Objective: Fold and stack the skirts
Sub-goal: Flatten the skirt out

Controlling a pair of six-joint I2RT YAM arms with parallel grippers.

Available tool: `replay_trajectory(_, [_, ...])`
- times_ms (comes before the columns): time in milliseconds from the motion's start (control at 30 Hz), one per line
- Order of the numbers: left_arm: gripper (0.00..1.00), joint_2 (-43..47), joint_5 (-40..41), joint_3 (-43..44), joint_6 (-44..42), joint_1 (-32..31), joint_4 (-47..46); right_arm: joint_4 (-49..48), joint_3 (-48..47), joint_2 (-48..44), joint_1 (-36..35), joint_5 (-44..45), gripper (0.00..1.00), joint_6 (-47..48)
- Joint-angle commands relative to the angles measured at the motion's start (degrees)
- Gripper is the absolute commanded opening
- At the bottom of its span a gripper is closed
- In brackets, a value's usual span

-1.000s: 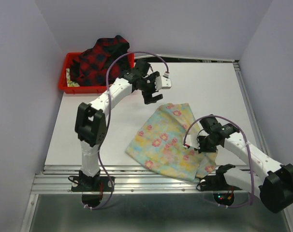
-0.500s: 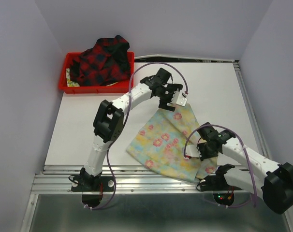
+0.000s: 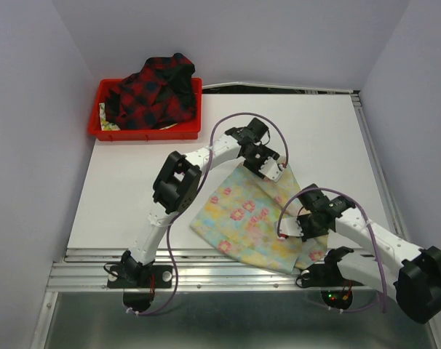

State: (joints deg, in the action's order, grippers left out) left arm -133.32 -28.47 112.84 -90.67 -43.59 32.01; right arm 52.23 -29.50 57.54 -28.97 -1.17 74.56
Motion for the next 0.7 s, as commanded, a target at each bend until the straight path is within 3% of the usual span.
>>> replay_trajectory(0, [0.43, 0.4, 1.6, 1.6, -2.9, -0.4, 0.9, -0.7, 0.8, -1.7, -0.6, 2.6, 0.01, 0.1])
replay_trajectory(67, [0.26, 0.8, 1.4, 1.9, -1.8, -0.4, 0.3, -1.2, 0.5, -1.7, -0.6, 2.6, 0.01, -2.1])
replay_trajectory(100, [0.09, 1.1, 1.4, 1.8, -0.7, -0.4, 0.0, -1.8, 0.2, -1.6, -0.6, 2.6, 0.01, -3.4])
replay_trajectory(167, [0.0, 3.1, 1.4, 1.2, -0.4, -0.1, 0.4, -3.2, -0.5, -1.3, -0.6, 3.0, 0.01, -6.8])
replay_trajectory(467, [0.0, 13.3, -1.1, -2.3, 8.0, 6.9, 4.8, -4.3, -7.5, -3.0, 0.0, 2.5, 0.01, -14.5])
replay_trajectory(667, [0.0, 24.9, 0.3, -10.5, 17.1, 11.0, -0.3, -6.9, -16.4, -0.6, 0.8, 2.1, 0.01, -18.9])
